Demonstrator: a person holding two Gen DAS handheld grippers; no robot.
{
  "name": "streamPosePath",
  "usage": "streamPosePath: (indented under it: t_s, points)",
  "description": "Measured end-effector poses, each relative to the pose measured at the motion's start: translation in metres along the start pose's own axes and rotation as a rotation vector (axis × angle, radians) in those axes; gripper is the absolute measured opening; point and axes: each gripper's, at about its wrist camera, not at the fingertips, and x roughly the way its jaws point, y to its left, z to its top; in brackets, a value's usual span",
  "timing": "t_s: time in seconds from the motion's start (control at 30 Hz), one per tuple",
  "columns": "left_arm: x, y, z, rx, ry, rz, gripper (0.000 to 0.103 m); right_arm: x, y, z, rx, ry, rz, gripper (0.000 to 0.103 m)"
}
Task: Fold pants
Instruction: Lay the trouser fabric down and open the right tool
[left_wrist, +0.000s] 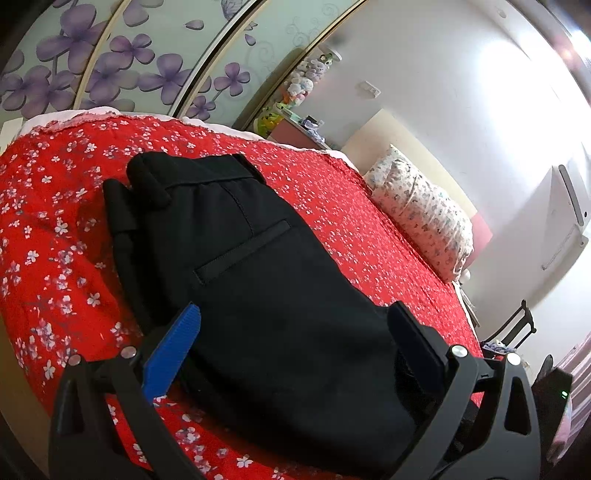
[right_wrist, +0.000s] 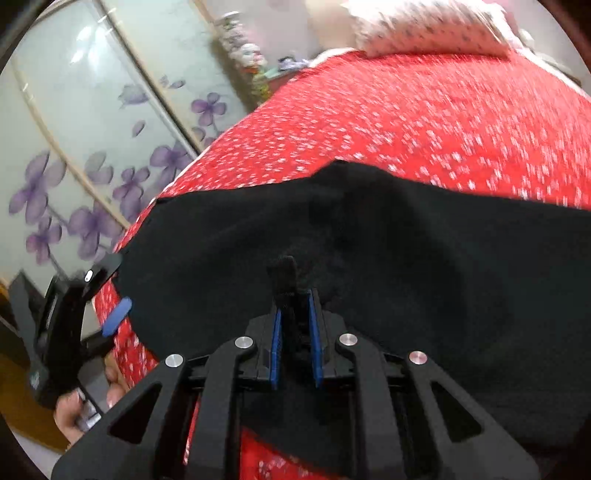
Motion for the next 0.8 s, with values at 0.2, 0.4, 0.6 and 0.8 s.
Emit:
streamPosePath:
  t_s: [0.2, 0.4, 0.6, 0.8]
  points:
    - [0.0, -0.004, -0.001, 0.022, 0.001, 0.009, 0.101, 0.011, 0.022, -0.015, -0.199, 0.046, -0.084, 0.028]
    - [-0.006, -0.004, 0.0, 0.006, -0.017, -0.013, 0.101, -0.005, 0.028, -0.009, -0.112, 0.039, 0.101, 0.074]
    - [-0.012, -0.008, 0.0, 0.024, -0.029, -0.038, 0.101, 0.007, 0.019, -0.02, -0.081, 0.089, 0.138, 0.077]
    - [-0.038, 0.011, 0.02, -0.005, -0.002, -0.094, 0.101, -0.058, -0.031, -0.028, 0.018, -0.047, 0.267, 0.08]
